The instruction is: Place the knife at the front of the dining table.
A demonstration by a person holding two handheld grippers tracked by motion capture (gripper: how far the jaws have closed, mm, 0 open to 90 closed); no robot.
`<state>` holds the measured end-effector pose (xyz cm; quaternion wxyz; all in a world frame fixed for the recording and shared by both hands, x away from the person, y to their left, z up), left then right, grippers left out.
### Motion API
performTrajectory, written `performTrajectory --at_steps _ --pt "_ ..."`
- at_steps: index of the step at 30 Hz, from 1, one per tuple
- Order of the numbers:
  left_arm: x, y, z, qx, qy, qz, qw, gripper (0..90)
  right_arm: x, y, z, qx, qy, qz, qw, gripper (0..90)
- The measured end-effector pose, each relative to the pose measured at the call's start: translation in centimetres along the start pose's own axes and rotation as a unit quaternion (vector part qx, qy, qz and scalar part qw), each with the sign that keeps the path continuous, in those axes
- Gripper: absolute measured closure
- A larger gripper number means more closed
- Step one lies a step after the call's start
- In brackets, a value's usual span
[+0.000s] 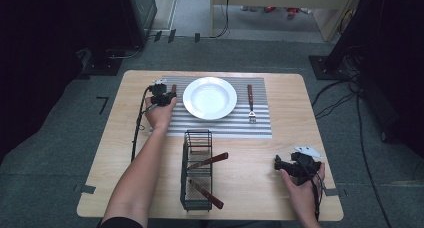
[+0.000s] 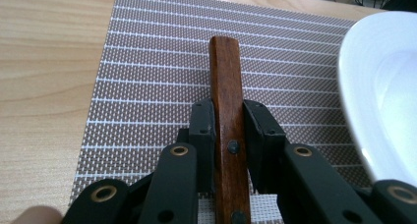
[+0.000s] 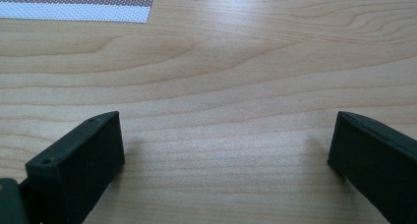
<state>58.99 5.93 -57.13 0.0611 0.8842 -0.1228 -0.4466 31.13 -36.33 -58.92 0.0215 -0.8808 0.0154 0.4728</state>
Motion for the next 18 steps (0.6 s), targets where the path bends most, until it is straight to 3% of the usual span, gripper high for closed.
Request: performTrajectory --at_steps 8,12,16,18 --pt "0.2 0.0 -0.3 -0.005 -0.004 0.002 1.0000 76.0 0.0 0.0 0.0 0.000 0.000 0.000 1.0000 0.0" --pt "0.1 0.1 -0.6 0.005 0.011 0.020 0.9997 61.6 0.0 0.0 0.0 -0.001 0.000 0.000 1.0000 0.0" --pt "-0.9 -0.5 -0.8 -0.003 0.022 0.029 0.9993 57.8 0.0 -0.1 0.0 0.000 -0.001 -0.001 1.0000 0.0" --pt "-1.5 -0.8 -0.7 0.006 0.020 0.027 0.9994 57.9 0.0 -0.1 0.0 -0.002 0.000 -0.002 1.0000 0.0"
Point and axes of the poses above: each handheld gripper's, and its own axes: x roughly forward along the jaws, z roughly out of its underside, y roughly to its right, the point moved 9 cm from there along x, roughly forward along the jaws, and after that the axes turned 12 degrees about -y, right-handed, at the moved point
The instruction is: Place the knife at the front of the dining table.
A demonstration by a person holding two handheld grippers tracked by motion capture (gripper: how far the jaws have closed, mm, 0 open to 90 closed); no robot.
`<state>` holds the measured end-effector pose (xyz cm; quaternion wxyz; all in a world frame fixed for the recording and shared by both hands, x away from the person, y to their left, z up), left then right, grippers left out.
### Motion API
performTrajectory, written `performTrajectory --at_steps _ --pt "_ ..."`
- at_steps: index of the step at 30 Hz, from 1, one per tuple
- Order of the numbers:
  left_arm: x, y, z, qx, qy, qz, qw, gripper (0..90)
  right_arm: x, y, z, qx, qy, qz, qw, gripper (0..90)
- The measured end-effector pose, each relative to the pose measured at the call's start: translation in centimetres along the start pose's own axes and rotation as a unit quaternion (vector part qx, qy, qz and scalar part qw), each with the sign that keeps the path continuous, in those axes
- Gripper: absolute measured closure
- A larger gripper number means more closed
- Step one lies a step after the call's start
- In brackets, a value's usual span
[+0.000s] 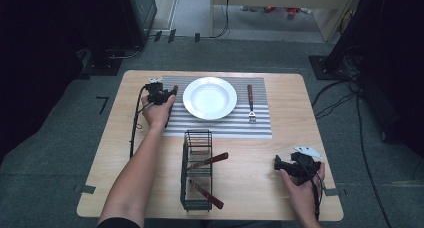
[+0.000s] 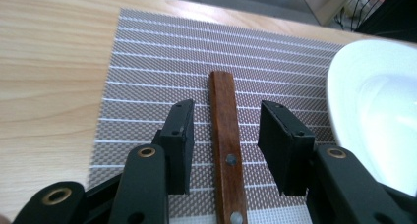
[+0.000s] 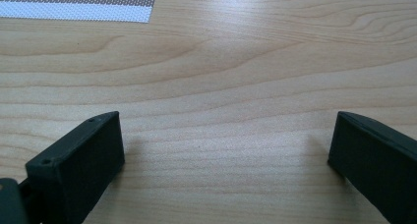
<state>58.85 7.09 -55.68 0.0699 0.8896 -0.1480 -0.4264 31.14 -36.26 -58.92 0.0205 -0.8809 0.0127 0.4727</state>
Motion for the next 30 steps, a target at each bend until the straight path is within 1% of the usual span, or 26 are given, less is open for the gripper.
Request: performTrajectory --at_steps 2,4,6,8,11,13,16,17,19,20,21,22,24,27,30 --pt "-0.4 -0.3 0.2 0.003 -0.010 -0.003 0.9999 58.6 0.0 0.0 0.0 0.000 0.000 0.000 1.0000 0.0" --pt "-0.7 -0.3 0.4 0.008 -0.019 0.001 0.9998 59.6 0.0 0.0 0.0 0.000 0.000 0.000 1.0000 0.0" --pt "-0.7 -0.4 0.6 0.011 -0.025 -0.002 0.9996 61.6 0.0 0.0 0.0 0.000 0.000 0.000 1.0000 0.0" --pt "-0.4 -0.1 0.8 0.006 -0.030 0.001 0.9995 62.2 0.0 0.0 0.0 0.000 0.000 0.000 1.0000 0.0" --pt "0.2 0.2 1.1 0.011 -0.044 -0.010 0.9989 63.2 0.0 0.0 0.0 0.000 0.000 0.000 1.0000 0.0" --pt "0.5 0.5 1.4 0.012 -0.052 -0.021 0.9983 64.3 0.0 0.0 0.0 0.000 0.000 0.000 1.0000 0.0" --pt "0.8 0.7 1.4 0.019 -0.052 -0.040 0.9977 71.6 0.0 0.0 0.0 0.000 0.000 0.000 1.0000 0.0" --pt "0.8 0.7 1.4 0.016 -0.051 -0.039 0.9978 73.9 0.0 0.0 0.0 0.000 0.000 0.000 1.0000 0.0" --pt "0.9 0.6 1.2 -0.014 -0.050 -0.025 0.9983 76.5 0.0 0.0 0.0 0.000 0.000 0.000 1.0000 0.0" --pt "0.9 0.5 1.2 -0.027 -0.053 -0.016 0.9981 77.1 0.0 0.0 0.0 0.000 0.000 0.000 1.0000 0.0" --pt "1.0 0.4 1.0 -0.036 -0.053 -0.012 0.9979 77.2 0.0 0.0 0.0 0.000 0.000 0.000 1.0000 0.0" --pt "1.0 0.4 1.0 -0.035 -0.055 -0.012 0.9978 77.2 0.0 0.0 0.0 0.000 0.000 0.000 1.0000 0.0" --pt "1.2 0.6 0.8 -0.041 -0.053 -0.008 0.9977 77.3 0.0 0.0 0.0 0.000 0.000 0.000 1.0000 0.0" --pt "1.2 0.5 0.7 -0.056 -0.054 -0.002 0.9969 77.3 0.0 0.0 0.0 -0.001 0.000 -0.001 1.0000 0.0" --pt "1.3 0.6 0.6 -0.064 -0.052 -0.004 0.9966 77.3 0.0 0.0 0.0 -0.001 0.000 -0.001 1.0000 0.0"
Point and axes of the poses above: each handheld gripper's, and its own axes: x roughly forward along the jaws, z roughly out of its underside, y roughly to its right, the point moved 9 cm from there along x, roughly forward along the jaws, and after that the axes turned 12 degrees about -y, right-handed, at the moved point
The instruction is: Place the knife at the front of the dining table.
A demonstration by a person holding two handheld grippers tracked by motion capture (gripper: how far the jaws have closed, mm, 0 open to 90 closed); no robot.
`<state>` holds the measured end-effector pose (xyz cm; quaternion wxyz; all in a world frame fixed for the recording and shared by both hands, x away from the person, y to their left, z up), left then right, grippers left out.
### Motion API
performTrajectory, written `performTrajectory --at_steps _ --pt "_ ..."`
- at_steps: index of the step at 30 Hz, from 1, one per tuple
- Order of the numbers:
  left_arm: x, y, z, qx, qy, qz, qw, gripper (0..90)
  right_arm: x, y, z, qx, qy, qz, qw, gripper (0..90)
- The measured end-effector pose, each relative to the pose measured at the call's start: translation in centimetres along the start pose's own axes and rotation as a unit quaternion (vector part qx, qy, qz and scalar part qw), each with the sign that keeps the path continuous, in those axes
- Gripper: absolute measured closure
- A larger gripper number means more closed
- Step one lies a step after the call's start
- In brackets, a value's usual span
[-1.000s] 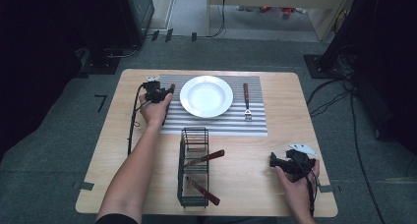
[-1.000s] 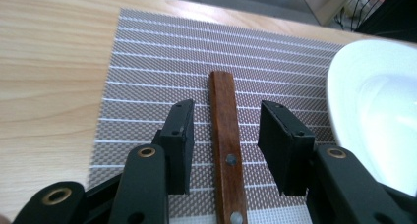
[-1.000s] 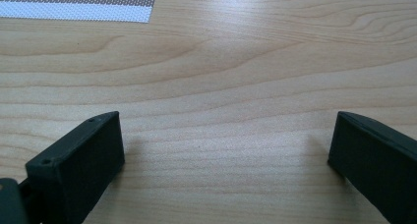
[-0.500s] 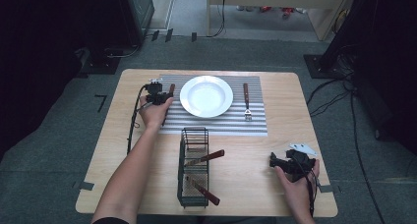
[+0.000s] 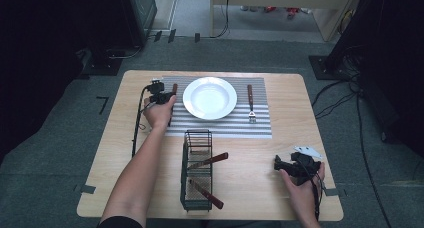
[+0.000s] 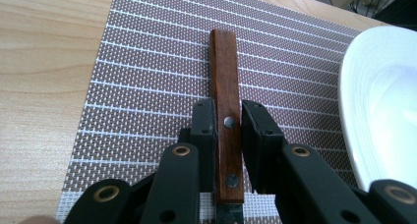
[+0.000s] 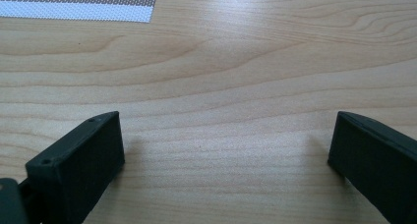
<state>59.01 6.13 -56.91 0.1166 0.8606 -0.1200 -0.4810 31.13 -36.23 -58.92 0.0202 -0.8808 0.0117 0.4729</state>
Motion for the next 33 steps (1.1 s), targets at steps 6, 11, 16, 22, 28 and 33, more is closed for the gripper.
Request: performTrajectory --at_steps 6,11,16,22,28,33 --pt "0.1 0.1 0.0 0.008 0.005 -0.009 0.9999 76.2 0.0 0.0 0.0 0.000 0.000 0.000 1.0000 0.0" --pt "-0.5 0.1 -0.3 0.009 0.017 0.000 0.9998 64.3 0.0 0.0 0.0 0.000 0.000 0.000 1.0000 0.0" --pt "-1.2 0.7 -0.4 0.026 0.024 0.013 0.9993 54.4 0.0 0.0 0.0 0.000 0.000 0.000 1.0000 0.0" --pt "-2.7 1.3 -0.1 0.045 0.035 0.031 0.9979 35.4 0.0 0.0 0.0 0.000 0.000 0.000 1.0000 0.0" --pt "-5.3 1.6 0.3 0.060 0.041 0.031 0.9968 16.9 0.0 0.0 0.0 0.000 0.000 0.000 1.0000 0.0" --pt "-7.5 2.2 0.9 0.080 0.050 0.060 0.9937 12.2 0.0 0.0 0.0 0.000 0.000 0.000 1.0000 0.0"
Point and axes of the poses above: each handheld gripper's, and its own axes: x roughly forward along the jaws, z roughly out of its underside, y roughly to its right, the point moved 9 cm from there along x, roughly forward along the jaws, and after that the axes turned 12 degrees about -y, right-handed, at the moved point
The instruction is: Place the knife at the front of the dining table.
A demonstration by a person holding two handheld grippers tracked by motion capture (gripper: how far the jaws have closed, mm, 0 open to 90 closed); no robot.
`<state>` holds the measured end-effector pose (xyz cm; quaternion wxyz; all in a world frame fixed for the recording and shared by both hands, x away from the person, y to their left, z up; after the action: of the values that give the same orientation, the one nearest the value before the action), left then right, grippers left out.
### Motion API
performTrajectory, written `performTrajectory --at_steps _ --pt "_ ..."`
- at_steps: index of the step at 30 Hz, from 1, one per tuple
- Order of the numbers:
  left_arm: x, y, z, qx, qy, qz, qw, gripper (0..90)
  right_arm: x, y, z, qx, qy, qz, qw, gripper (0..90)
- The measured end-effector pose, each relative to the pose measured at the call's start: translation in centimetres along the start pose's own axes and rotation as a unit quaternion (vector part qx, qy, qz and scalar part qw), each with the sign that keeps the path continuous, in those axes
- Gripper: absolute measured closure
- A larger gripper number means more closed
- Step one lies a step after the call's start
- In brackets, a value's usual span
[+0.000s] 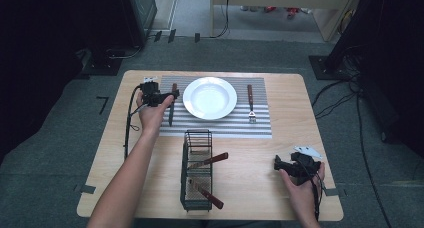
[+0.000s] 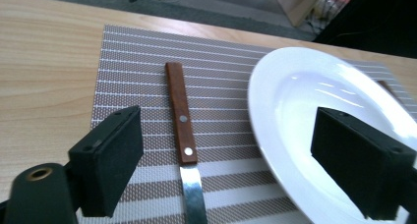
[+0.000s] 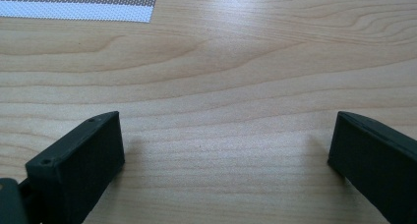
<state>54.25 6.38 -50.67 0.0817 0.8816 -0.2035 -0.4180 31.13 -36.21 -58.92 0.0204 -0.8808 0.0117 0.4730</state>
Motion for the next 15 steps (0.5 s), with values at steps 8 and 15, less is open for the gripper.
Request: performTrajectory --at_steps 8,15 --pt "-3.0 0.4 1.2 0.005 0.011 0.016 0.9998 8.8 0.0 0.0 0.0 0.000 0.000 0.000 1.0000 0.0" --pt "-5.8 0.4 1.9 0.016 0.029 0.011 0.9994 8.9 0.0 0.0 0.0 0.000 0.000 0.000 1.0000 0.0"
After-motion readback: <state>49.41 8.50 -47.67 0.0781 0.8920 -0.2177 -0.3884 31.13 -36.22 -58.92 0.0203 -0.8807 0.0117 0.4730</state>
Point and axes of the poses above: each handheld gripper's, and its own axes: x roughly forward along the jaws, z roughly out of its underside, y roughly to its right, the point moved 9 cm from there along x, roughly forward along the jaws, and after that the axes turned 12 degrees about -y, right-handed, at the moved point
